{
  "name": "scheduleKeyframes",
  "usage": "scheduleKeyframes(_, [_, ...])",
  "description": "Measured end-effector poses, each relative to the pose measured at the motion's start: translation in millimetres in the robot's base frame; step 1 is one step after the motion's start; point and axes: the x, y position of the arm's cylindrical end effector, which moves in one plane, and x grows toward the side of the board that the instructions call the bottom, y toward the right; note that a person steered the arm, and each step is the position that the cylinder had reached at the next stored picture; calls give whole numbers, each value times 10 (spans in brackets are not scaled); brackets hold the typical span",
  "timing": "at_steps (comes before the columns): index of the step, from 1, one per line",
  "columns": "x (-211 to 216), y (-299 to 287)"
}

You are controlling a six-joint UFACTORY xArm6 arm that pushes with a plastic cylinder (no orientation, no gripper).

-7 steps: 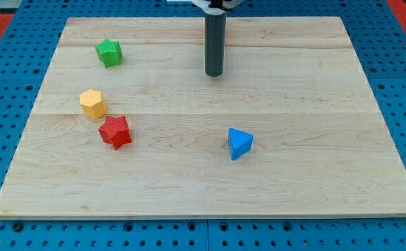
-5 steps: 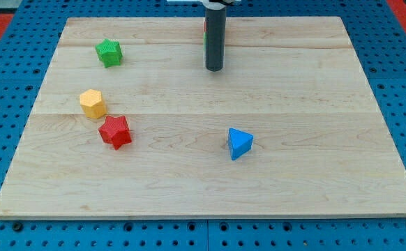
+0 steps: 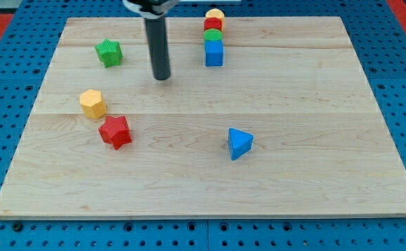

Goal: Place the green star vertically below the blue cube

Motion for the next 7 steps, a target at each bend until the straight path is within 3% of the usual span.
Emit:
scheduleKeyframes(2, [-682,-301])
scheduleKeyframes(3, [-796,-448])
scheduleKeyframes(6, [-809,-1269])
scheduleKeyframes(7, [-662,-1251])
